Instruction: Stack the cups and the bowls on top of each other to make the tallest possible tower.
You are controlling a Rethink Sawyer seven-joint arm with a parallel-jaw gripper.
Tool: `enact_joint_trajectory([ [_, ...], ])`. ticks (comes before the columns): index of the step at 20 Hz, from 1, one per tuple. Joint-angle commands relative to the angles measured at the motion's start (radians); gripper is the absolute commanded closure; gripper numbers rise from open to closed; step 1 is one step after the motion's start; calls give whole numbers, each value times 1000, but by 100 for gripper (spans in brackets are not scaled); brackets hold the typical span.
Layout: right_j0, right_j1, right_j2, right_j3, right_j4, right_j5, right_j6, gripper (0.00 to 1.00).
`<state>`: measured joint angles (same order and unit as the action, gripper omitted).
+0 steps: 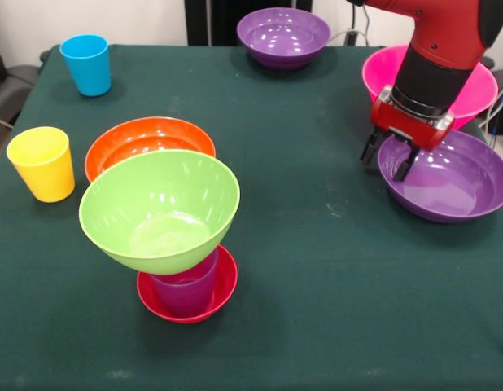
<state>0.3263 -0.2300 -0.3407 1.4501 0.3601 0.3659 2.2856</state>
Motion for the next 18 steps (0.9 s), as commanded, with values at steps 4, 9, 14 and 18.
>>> enact_joint_trajectory([
  [4, -23, -37, 91, 62, 15, -6, 152, 0],
  [9, -25, -38, 91, 65, 12, -11, 151, 0],
  [14, -27, -37, 93, 63, 10, -12, 150, 0],
  [18, -24, -40, 91, 66, 9, -13, 151, 0],
])
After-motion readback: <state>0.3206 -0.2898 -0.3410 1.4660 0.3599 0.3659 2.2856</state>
